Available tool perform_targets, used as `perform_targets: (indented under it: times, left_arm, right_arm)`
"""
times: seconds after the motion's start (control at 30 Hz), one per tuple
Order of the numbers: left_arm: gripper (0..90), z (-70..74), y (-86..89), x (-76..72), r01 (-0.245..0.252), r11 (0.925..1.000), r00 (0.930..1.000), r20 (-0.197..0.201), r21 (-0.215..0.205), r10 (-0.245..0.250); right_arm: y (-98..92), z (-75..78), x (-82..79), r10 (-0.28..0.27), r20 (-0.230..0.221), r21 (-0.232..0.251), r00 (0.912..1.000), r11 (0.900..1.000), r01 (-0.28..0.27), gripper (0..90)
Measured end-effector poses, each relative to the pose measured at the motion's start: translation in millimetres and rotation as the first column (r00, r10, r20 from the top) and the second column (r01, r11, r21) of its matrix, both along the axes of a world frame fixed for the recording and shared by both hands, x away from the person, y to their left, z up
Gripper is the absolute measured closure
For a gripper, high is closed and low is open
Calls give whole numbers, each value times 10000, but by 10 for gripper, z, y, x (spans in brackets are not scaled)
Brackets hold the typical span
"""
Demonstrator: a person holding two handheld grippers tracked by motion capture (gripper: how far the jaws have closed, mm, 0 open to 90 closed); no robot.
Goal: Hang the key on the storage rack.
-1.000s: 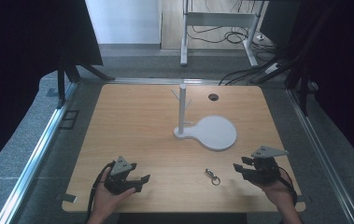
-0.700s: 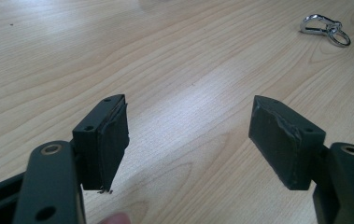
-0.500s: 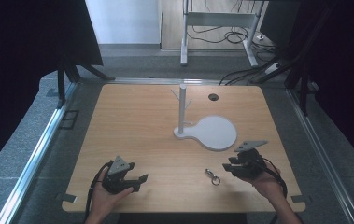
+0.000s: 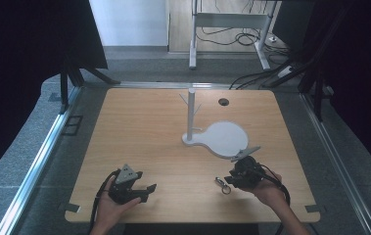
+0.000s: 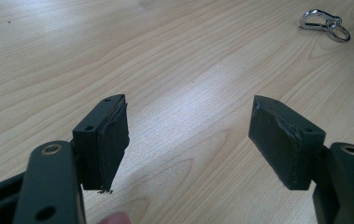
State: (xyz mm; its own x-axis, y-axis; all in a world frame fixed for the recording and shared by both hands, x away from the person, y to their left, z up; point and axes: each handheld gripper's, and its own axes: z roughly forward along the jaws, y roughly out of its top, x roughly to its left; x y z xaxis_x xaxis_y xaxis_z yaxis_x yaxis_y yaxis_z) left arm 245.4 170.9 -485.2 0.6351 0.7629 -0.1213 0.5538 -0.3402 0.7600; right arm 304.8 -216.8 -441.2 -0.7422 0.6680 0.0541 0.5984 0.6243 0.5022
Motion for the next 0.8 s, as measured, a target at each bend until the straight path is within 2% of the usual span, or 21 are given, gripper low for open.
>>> perform_targets:
  times: [0.53,0.8]
  left_arm:
    - [290,-23,-15,8,53,9999,10000,-82,87,-53]
    - [290,-39,-24,14,85,9999,9999,-144,138,-83]
  right_arm:
    - [210,-147,43,436,-485,-632,9979,9969,-466,666]
    - [258,-236,106,290,-744,-1129,9968,9929,-373,670]
